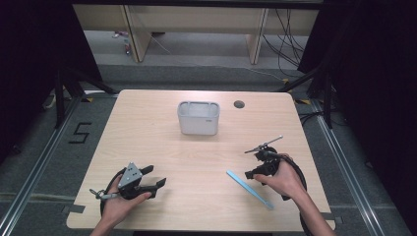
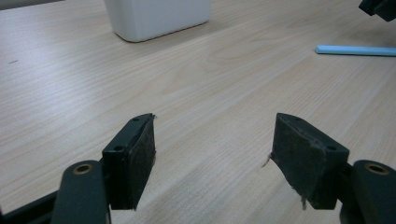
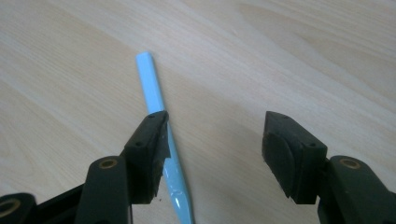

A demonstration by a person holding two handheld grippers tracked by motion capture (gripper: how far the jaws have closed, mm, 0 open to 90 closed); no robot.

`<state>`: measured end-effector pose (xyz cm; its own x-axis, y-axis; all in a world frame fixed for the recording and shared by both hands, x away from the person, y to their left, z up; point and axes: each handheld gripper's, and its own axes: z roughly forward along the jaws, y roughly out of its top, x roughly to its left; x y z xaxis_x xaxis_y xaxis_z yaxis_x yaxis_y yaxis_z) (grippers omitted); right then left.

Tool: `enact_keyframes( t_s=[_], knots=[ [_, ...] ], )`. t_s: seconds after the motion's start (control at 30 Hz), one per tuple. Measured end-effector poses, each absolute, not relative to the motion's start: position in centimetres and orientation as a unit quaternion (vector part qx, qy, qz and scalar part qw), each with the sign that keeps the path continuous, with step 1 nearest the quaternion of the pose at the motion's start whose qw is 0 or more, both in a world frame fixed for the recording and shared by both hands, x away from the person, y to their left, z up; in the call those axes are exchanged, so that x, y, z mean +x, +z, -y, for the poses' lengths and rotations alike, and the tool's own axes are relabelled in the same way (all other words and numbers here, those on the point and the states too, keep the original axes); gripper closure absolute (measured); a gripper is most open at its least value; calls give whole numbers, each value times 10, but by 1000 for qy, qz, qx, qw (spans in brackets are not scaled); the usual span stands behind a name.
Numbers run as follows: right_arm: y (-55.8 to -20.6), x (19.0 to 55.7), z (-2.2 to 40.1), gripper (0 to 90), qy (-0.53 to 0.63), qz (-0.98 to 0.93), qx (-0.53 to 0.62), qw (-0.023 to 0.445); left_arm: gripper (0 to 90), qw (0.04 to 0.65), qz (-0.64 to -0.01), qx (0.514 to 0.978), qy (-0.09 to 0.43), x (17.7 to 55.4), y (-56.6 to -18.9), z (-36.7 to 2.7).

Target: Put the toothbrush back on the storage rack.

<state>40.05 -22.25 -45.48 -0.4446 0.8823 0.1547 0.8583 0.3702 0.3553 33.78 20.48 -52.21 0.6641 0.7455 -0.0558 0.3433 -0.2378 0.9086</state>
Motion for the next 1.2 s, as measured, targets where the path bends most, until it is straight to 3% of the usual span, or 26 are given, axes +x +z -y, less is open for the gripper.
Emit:
enact_keyframes(
  t_s=[0.2, 0.57, 0.9, 1.2],
  knots=[
    [-450, 394, 227, 371, 190, -818, 542, 18, 298, 502, -358, 761, 200, 337, -522, -205],
    [-448, 388, 226, 524, 98, -869, 486, 10, 304, 511, -354, 759, 196, 337, -523, -202],
    [-453, 387, 212, 582, 34, -906, 422, -32, 308, 507, -351, 763, 192, 338, -523, -202],
    [-465, 392, 205, 631, 7, -942, 333, -29, 310, 501, -351, 767, 194, 337, -522, -202]
  ],
)
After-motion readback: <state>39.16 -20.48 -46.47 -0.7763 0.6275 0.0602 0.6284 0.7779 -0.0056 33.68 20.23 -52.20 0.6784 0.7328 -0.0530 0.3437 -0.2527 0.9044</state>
